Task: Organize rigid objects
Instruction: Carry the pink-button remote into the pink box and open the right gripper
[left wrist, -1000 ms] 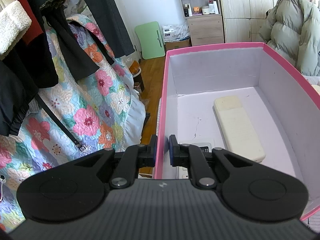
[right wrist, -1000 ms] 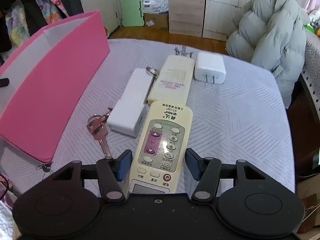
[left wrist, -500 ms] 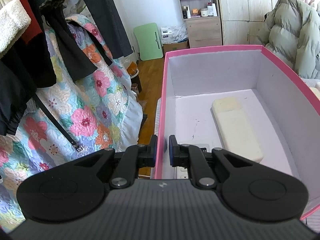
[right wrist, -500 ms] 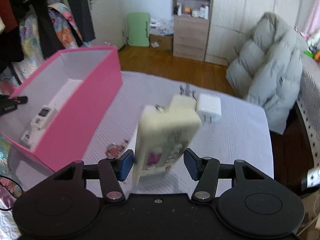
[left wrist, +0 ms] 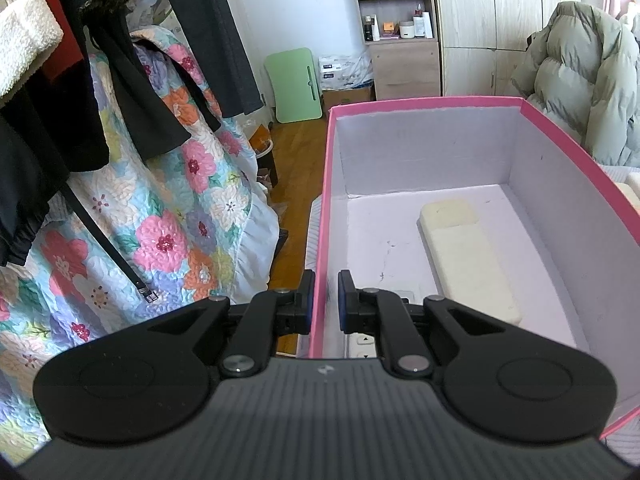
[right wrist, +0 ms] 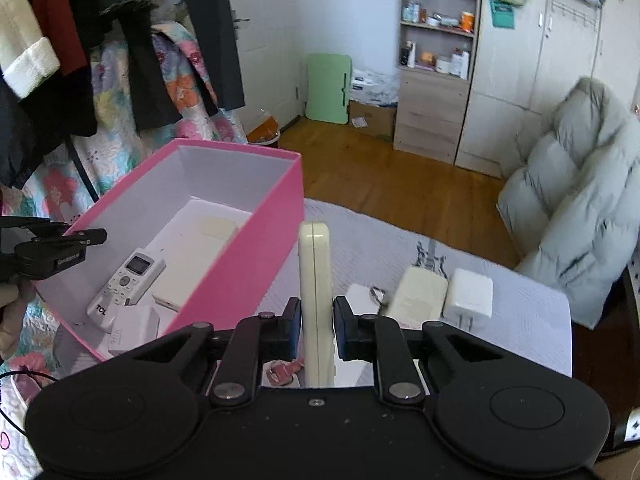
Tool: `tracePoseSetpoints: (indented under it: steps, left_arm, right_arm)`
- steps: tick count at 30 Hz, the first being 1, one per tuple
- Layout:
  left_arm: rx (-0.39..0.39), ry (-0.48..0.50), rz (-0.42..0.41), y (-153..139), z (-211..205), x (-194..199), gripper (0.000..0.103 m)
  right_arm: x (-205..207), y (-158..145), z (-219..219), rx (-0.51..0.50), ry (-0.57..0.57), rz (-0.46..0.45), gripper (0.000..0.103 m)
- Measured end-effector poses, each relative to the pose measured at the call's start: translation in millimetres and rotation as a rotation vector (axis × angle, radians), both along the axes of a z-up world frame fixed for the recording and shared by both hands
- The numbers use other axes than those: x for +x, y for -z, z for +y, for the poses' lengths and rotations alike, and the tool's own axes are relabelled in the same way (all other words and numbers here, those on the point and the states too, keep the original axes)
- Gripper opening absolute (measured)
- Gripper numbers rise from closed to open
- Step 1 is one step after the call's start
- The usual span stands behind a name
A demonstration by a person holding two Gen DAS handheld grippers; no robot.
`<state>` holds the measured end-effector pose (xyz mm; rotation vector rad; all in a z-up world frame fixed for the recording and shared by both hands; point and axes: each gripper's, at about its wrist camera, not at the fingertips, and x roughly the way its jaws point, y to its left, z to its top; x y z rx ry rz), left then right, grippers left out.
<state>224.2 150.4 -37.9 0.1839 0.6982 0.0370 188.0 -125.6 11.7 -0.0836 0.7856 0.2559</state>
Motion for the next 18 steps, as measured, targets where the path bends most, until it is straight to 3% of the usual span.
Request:
tracePoseSetpoints:
  steps: [5,11,14,18]
  left_arm:
    - [-0.008,0.000,-0.003,0.5,-0.2,0.1,0.010]
    - [-0.019,-0.002,-0.004,1.5,1.1,-1.7,0.010]
    - [-0.030,-0.004,-0.005,1.9,2.7,-1.6,0.010]
    - [-0.039,-0.006,-0.006,1.7,4.6,-2.4,0.010]
  right_arm:
    - [1.9,-34.4,22.1,-0.058,-0.072,-0.085,0.020]
    - [14.3,-75.1,72.2,-0.097,-0.243,-0.201,0.020]
    - [31.9,-66.5,102.6,-0.064,-0.325,-0.164,0.020]
    - [60.5,-25.5,134.7,-0.026,-0.391,-0.047,0.020]
